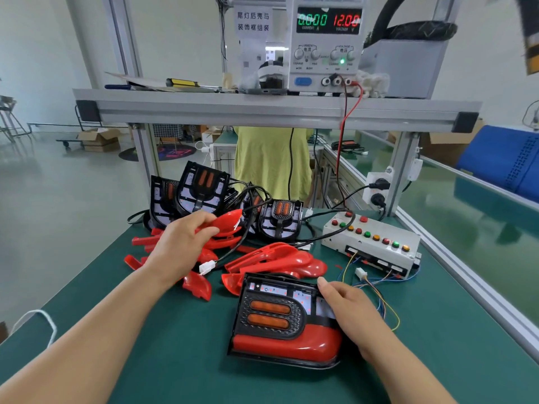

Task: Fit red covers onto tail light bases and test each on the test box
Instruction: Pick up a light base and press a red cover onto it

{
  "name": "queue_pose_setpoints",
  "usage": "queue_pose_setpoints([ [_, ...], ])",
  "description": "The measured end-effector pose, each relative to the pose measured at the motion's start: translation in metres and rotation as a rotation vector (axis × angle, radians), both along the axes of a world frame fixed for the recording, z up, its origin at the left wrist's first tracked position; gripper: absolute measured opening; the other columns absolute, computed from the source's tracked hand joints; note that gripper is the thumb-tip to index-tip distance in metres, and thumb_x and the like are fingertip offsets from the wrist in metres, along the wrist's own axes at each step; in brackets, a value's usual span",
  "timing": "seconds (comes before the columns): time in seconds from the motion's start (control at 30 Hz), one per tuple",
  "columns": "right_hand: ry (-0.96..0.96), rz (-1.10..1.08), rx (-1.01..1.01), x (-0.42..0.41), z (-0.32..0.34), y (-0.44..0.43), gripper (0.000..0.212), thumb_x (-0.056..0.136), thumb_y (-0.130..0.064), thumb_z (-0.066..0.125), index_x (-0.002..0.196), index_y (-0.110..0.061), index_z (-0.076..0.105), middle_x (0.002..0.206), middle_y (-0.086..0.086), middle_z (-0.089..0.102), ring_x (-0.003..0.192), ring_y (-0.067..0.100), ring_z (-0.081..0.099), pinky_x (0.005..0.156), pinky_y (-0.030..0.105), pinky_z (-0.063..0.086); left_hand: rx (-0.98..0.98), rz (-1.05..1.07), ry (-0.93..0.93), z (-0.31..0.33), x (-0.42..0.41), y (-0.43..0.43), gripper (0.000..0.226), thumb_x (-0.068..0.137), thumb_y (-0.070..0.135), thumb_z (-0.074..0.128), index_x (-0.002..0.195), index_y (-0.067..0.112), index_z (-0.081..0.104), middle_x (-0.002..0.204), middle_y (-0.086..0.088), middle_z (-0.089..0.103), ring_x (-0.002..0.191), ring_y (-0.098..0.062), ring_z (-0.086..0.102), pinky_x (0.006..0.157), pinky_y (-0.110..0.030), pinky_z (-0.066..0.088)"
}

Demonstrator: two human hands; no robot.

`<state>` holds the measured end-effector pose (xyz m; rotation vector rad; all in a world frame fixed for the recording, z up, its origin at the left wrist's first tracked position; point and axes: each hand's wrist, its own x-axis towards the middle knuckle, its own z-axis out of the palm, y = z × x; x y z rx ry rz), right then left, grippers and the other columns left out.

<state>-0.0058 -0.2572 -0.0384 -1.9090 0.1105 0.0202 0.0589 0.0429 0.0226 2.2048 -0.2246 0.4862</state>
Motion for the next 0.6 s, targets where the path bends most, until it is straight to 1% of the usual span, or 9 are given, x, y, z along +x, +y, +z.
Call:
queue_pose_setpoints([
  [0.07,-0.043,-0.010,-0.072,0.001,0.004,-0.001,0.044,0.097,-0.046,0.054,0.075,-0.010,0.065,0.064,-0.006,0.061,0.067,0.011,0.053,0.067,0.027,0.044,0.047,-0.069,-0.003,0.008,-0.005,-0.015,0.018,0.097,0.026,0.059,0.095,0.043,0.063,0.082,0.004,0.068,0.070,-0.015,0.060,0.066,-0.026,0.049],
  [0.1,-0.085,-0.022,-0.127,0.002,0.007,-0.001,0.040,0.097,-0.044,0.055,0.074,-0.012,0.066,0.064,-0.010,0.059,0.065,0.009,0.052,0.064,0.023,0.041,0.069,-0.102,-0.010,0.011,-0.008,-0.023,0.018,0.098,0.026,0.057,0.099,0.044,0.062,0.084,0.007,0.068,0.073,-0.012,0.061,0.067,-0.024,0.049],
  [0.2,-0.253,-0.050,-0.217,0.003,0.024,0.001,0.020,0.095,-0.034,0.060,0.079,-0.027,0.068,0.077,-0.015,0.067,0.072,-0.004,0.057,0.063,0.009,0.038,0.096,-0.240,-0.006,0.021,-0.017,-0.047,0.024,0.100,0.023,0.055,0.112,0.040,0.066,0.098,0.020,0.070,0.092,0.003,0.063,0.080,-0.012,0.046],
  [0.27,-0.319,-0.023,-0.197,0.003,0.037,0.005,0.008,0.094,-0.031,0.062,0.088,-0.033,0.067,0.088,-0.016,0.068,0.081,-0.009,0.058,0.068,0.006,0.039,0.127,-0.319,0.017,0.024,-0.021,-0.063,0.026,0.101,0.022,0.054,0.118,0.035,0.067,0.103,0.023,0.069,0.099,0.006,0.062,0.087,-0.010,0.044],
  [0.3,-0.337,0.003,-0.161,0.004,0.043,0.008,0.005,0.094,-0.031,0.062,0.094,-0.035,0.066,0.093,-0.016,0.068,0.085,-0.009,0.059,0.071,0.005,0.040,0.148,-0.346,0.031,0.025,-0.023,-0.070,0.026,0.101,0.022,0.053,0.119,0.034,0.067,0.104,0.023,0.069,0.100,0.008,0.061,0.087,-0.008,0.044],
  [0.37,-0.358,0.071,-0.064,0.004,0.052,0.012,0.015,0.093,-0.031,0.063,0.106,-0.039,0.062,0.101,-0.016,0.067,0.091,-0.007,0.060,0.079,0.008,0.044,0.173,-0.399,0.051,0.026,-0.028,-0.082,0.025,0.102,0.022,0.053,0.118,0.033,0.068,0.103,0.021,0.069,0.098,0.008,0.061,0.085,-0.007,0.045],
  [0.43,-0.362,0.141,0.014,0.004,0.057,0.014,0.025,0.093,-0.028,0.065,0.112,-0.043,0.059,0.104,-0.017,0.067,0.094,-0.002,0.063,0.085,0.019,0.051,0.180,-0.452,0.044,0.027,-0.031,-0.091,0.023,0.101,0.019,0.053,0.114,0.028,0.070,0.102,0.013,0.070,0.094,0.002,0.063,0.082,-0.008,0.046],
  [0.5,-0.372,0.186,0.085,0.002,0.058,0.016,0.030,0.092,-0.020,0.068,0.113,-0.039,0.061,0.100,-0.016,0.071,0.091,0.001,0.066,0.080,0.022,0.055,0.169,-0.488,0.035,0.026,-0.034,-0.097,0.019,0.100,0.015,0.055,0.108,0.022,0.071,0.095,0.008,0.070,0.085,-0.003,0.063,0.075,-0.010,0.047],
  [0.6,-0.353,0.168,0.214,0.001,0.054,0.017,0.024,0.088,-0.008,0.071,0.103,-0.027,0.070,0.092,-0.009,0.075,0.083,0.005,0.069,0.068,0.018,0.054,0.166,-0.464,0.003,0.023,-0.038,-0.100,0.011,0.097,0.018,0.061,0.102,0.022,0.070,0.080,0.019,0.065,0.071,0.000,0.059,0.067,-0.012,0.044],
])
